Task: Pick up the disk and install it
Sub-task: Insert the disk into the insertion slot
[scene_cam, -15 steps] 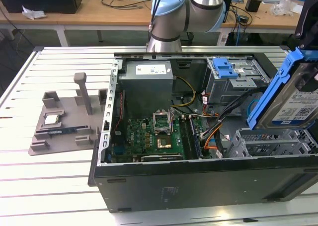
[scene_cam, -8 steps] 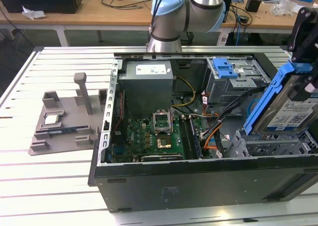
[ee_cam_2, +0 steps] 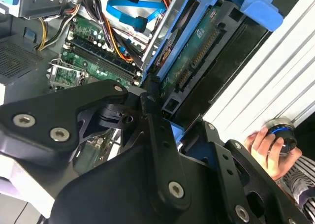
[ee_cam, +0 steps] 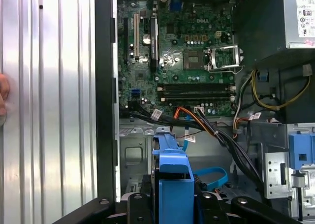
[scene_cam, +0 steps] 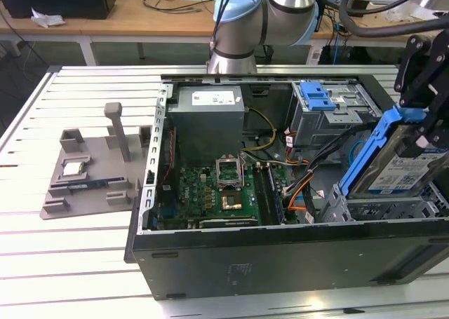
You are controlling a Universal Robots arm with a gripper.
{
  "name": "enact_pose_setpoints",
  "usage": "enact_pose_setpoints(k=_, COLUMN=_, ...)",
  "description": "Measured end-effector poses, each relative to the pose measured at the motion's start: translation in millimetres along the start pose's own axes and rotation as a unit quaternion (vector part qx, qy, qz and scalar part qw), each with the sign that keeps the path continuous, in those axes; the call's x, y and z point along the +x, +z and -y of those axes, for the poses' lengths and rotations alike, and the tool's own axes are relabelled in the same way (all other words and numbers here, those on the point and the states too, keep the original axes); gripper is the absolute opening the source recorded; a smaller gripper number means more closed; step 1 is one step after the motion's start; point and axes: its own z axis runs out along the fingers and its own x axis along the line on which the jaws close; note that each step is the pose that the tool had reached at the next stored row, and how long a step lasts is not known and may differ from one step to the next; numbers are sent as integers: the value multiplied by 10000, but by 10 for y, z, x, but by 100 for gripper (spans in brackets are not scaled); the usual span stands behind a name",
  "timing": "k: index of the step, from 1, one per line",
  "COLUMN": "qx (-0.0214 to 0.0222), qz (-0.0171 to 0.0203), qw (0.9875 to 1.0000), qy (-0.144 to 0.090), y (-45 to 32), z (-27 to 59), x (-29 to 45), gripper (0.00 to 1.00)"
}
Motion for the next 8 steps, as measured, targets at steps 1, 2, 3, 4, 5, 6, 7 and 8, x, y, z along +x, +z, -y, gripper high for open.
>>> enact_pose_setpoints(k=1, qx=-1, qz=0, qw=10000, qy=-1, y=19, z=1, x=1, gripper=37)
enact_pose_setpoints(k=2, qx=-1, qz=0, qw=10000, qy=-2, y=38, z=2, x=2, gripper=37)
enact_pose_setpoints(k=3, qx=-2, qz=0, qw=10000, qy=-3, y=56, z=3, x=2, gripper=37)
enact_pose_setpoints(k=4, qx=-3, qz=0, qw=10000, qy=-4, y=76, z=5, x=3, gripper=37)
enact_pose_setpoints(k=5, qx=-4, qz=0, qw=10000, qy=-5, y=93, z=6, x=4, gripper=37)
enact_pose_setpoints(k=6, qx=-5, qz=-1, qw=10000, qy=-6, y=123, z=7, x=6, gripper=37)
enact_pose_setpoints(k=7, qx=-5, qz=-1, qw=10000, qy=-7, y=138, z=8, x=7, gripper=37)
enact_pose_setpoints(k=8, qx=-6, qz=-1, qw=10000, qy=-8, y=157, z=9, x=8, gripper=37)
